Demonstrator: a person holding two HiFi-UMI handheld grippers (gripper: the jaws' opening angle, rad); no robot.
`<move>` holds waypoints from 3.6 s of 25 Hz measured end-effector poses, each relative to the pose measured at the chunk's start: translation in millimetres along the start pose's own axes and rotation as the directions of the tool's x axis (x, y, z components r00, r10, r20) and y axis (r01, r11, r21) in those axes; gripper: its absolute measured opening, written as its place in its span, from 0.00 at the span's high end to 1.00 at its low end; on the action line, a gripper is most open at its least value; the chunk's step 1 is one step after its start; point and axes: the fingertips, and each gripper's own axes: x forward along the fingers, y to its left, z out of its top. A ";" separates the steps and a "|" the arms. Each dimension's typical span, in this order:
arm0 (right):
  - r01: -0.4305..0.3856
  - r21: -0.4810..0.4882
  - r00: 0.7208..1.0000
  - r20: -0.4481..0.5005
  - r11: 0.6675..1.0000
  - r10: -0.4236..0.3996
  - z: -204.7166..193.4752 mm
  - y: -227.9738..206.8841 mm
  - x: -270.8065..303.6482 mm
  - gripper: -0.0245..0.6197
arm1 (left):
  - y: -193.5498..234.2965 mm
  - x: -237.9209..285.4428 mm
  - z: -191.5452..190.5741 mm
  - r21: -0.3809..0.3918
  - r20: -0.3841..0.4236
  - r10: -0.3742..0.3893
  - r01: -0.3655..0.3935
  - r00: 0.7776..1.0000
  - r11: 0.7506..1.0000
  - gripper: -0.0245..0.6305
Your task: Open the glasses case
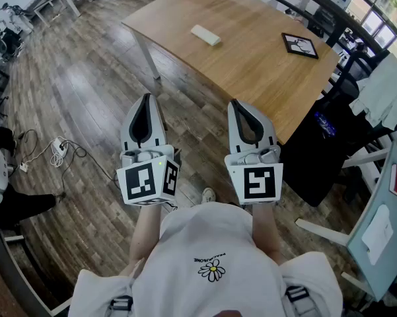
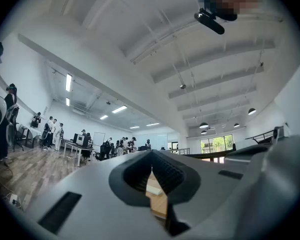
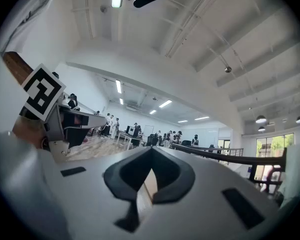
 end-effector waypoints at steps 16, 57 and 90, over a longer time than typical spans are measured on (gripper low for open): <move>-0.064 0.067 0.998 0.034 0.996 0.061 -9.8 6.2 22.7 0.95 | 13.7 20.6 -12.3 0.000 -0.007 0.010 -0.010 1.000 1.000 0.93; -0.099 -0.130 0.962 -0.266 0.987 0.061 -114.3 -97.1 476.1 0.95 | 117.7 528.4 -150.7 -0.158 -0.115 -0.274 0.255 0.955 0.954 0.94; -0.276 -0.051 0.762 -0.620 0.960 0.186 -303.2 -135.5 468.1 0.65 | 52.0 528.3 -411.2 -0.341 -0.792 -0.579 0.647 0.193 0.682 0.66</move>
